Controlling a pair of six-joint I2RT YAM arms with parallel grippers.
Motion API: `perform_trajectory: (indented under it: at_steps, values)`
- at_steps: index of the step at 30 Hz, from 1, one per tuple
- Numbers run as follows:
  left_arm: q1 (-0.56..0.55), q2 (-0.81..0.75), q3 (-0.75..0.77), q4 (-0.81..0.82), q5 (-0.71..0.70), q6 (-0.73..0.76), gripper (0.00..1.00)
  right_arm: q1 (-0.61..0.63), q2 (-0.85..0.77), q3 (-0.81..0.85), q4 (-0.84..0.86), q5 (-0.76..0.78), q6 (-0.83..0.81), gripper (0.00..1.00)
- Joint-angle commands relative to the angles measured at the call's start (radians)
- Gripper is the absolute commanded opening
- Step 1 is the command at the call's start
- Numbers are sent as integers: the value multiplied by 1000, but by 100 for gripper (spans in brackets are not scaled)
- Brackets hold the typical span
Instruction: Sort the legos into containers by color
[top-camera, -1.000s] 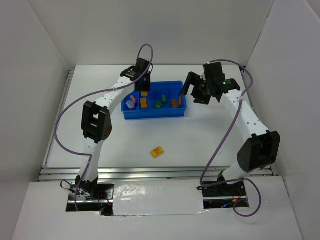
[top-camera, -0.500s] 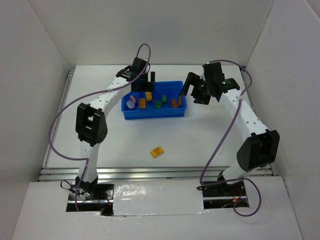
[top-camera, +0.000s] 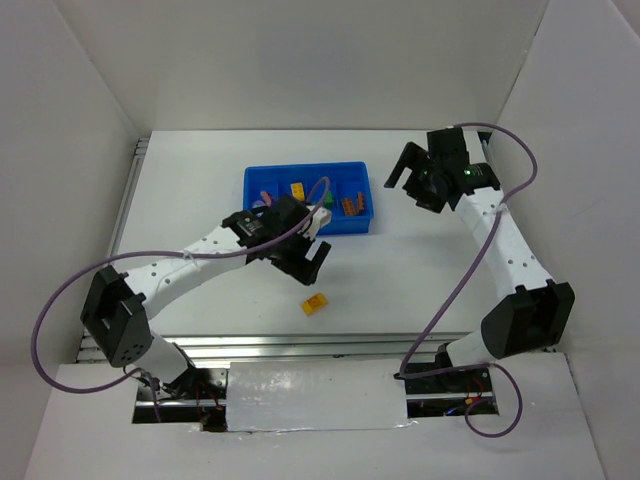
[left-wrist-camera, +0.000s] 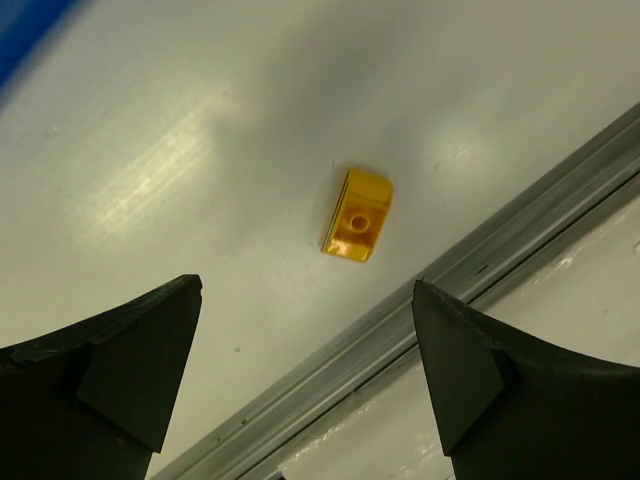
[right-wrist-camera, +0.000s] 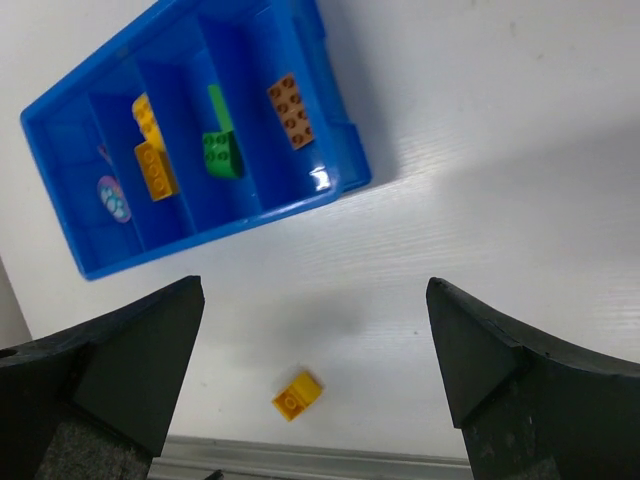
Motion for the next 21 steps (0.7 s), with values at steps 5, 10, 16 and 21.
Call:
perform_trajectory:
  at_steps: [5, 10, 16, 21]
  values:
    - [-21, 50, -88, 39, 105, 46, 100, -23, -73, -46, -7, 87, -13, 100]
    - [-66, 103, -111, 97, 99, 62, 100, -28, -114, -92, 27, 56, -26, 100]
    - [-95, 161, -156, 160, 91, 66, 100, -26, -198, -176, 77, 20, -62, 100]
    - [-109, 230, -148, 206, 70, 57, 100, -28, -226, -222, 97, -33, -68, 100]
